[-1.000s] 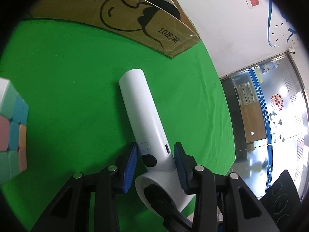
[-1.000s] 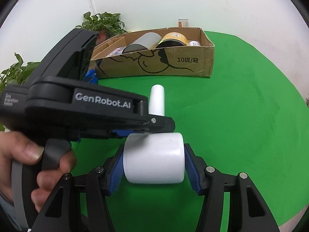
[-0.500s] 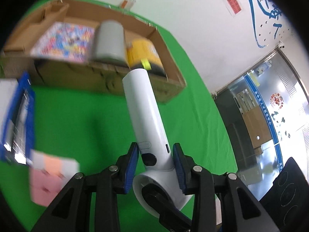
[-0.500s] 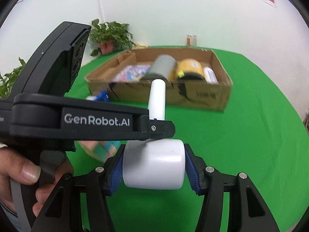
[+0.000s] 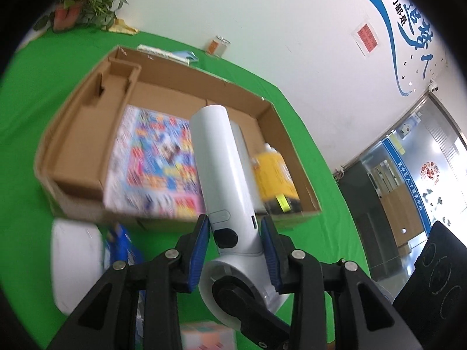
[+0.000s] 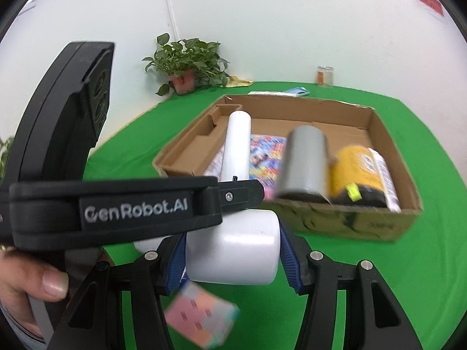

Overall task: Organize rigid objects
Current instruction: 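Carry the white fan over the cardboard box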

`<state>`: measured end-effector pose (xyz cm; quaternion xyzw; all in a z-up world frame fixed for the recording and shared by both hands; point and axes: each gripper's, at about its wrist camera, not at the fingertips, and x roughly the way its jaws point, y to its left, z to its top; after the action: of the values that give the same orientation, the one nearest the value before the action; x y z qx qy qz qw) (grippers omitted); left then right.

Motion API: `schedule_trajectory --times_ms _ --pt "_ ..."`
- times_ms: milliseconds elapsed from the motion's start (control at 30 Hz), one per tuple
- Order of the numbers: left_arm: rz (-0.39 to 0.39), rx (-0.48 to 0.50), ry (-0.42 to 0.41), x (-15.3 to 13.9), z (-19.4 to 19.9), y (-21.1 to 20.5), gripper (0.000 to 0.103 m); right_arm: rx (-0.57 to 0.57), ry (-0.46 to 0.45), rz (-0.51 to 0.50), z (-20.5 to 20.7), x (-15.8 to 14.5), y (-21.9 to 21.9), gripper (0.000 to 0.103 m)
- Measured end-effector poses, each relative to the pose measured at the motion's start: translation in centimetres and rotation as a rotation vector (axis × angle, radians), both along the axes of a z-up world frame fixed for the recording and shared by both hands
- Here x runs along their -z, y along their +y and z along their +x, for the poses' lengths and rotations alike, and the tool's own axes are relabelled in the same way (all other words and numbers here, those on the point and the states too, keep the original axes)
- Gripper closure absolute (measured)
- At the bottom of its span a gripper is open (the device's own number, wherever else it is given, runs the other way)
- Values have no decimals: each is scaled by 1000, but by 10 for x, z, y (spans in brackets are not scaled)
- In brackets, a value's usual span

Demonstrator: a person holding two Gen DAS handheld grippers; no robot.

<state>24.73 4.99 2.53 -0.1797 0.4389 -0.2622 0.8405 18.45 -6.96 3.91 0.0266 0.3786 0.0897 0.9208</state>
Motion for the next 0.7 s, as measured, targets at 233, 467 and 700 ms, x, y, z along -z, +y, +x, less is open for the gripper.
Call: schedule_trajectory --times_ms 233,467,700 --pt "27 22 26 -1 71 27 69 24 39 60 78 -9 21 49" --pt "76 67 142 40 121 38 69 79 176 140 151 35 29 49" --pt "71 108 202 65 135 42 70 102 250 181 162 70 27 44"
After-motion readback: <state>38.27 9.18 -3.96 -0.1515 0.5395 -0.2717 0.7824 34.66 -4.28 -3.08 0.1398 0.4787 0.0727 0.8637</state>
